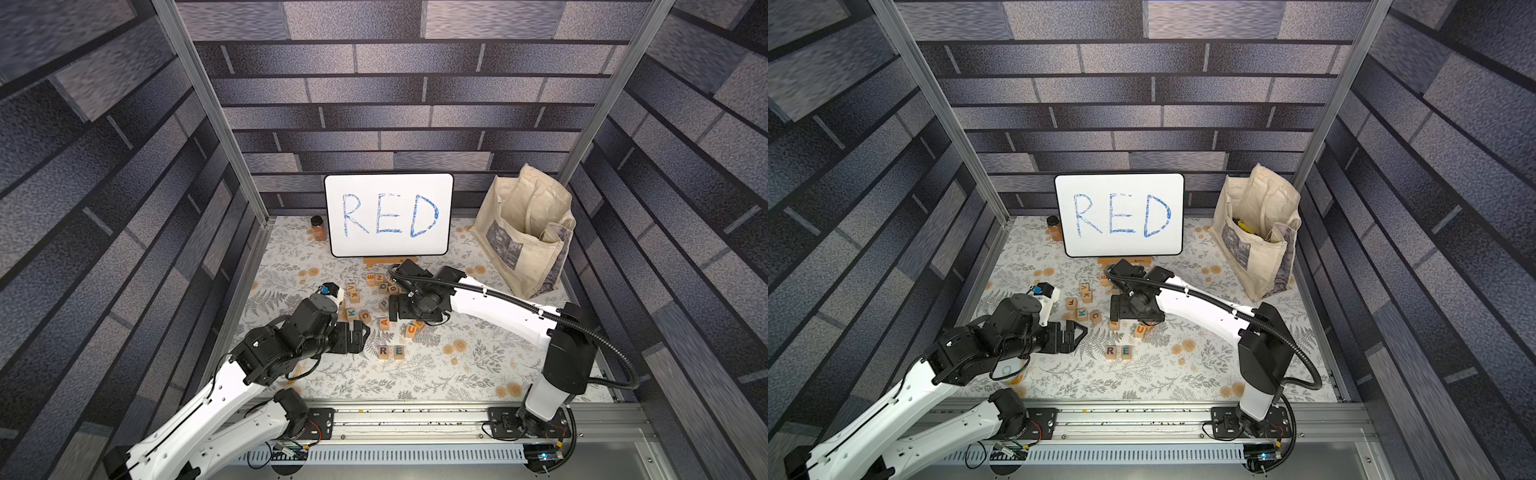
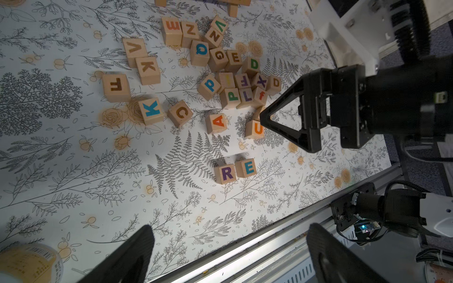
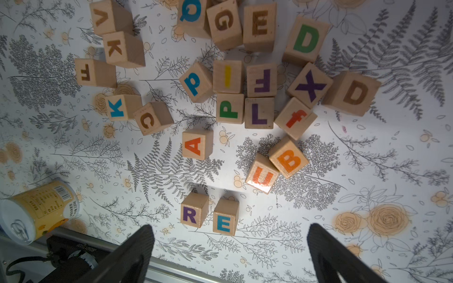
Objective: Assemble the uppercase word "red" with letter blocks
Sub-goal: Pick up the letter block from the center of the board.
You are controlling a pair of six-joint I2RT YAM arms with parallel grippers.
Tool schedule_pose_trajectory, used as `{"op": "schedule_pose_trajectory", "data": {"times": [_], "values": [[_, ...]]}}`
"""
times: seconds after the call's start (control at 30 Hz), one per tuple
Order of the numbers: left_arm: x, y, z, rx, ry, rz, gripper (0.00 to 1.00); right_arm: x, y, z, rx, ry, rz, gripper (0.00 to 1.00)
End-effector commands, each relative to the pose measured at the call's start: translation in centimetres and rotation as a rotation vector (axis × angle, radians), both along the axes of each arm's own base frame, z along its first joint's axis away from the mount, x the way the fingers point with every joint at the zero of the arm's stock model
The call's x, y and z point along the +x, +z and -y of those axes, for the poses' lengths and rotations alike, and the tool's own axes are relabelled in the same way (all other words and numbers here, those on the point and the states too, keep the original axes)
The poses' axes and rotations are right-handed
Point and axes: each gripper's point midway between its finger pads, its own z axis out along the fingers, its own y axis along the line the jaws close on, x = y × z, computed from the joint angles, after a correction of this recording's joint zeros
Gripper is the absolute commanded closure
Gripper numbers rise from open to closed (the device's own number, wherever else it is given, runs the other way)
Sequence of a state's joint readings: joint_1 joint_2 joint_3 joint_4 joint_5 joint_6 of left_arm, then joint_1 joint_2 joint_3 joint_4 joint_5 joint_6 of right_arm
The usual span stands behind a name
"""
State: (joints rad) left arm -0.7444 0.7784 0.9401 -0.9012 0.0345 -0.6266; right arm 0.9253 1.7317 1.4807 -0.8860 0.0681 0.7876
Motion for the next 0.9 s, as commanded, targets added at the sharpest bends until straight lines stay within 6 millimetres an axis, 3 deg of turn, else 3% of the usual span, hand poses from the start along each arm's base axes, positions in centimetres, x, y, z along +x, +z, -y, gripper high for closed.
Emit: {"op": "schedule_pose_trajectory", "data": {"times": [0.0,0.43,0.63,0.77,0.87], "values": [[0.9,1.8,1.0,-0.040,-0.038,0.041,0.00,0.6,0.1,0.3,-0.020,0.047,-0.028,0.00],[3.9,1.8,2.4,-0.037,-0.030,0.034,0.00,4.9,-0.2,1.9,-0.055,0.038,-0.043,0.01],[5.5,1.5,2.9,-0.038,-0.026,0.028,0.00,7.0,-1.0,2.8,-0.071,0.012,-0.060,0.12],[6.4,1.2,3.3,-0.035,-0.028,0.020,0.00,8.2,-1.7,3.2,-0.071,-0.009,-0.076,0.26],[7.1,1.0,3.6,-0.034,-0.034,0.014,0.00,9.1,-2.2,3.3,-0.069,-0.021,-0.088,0.29]]}}
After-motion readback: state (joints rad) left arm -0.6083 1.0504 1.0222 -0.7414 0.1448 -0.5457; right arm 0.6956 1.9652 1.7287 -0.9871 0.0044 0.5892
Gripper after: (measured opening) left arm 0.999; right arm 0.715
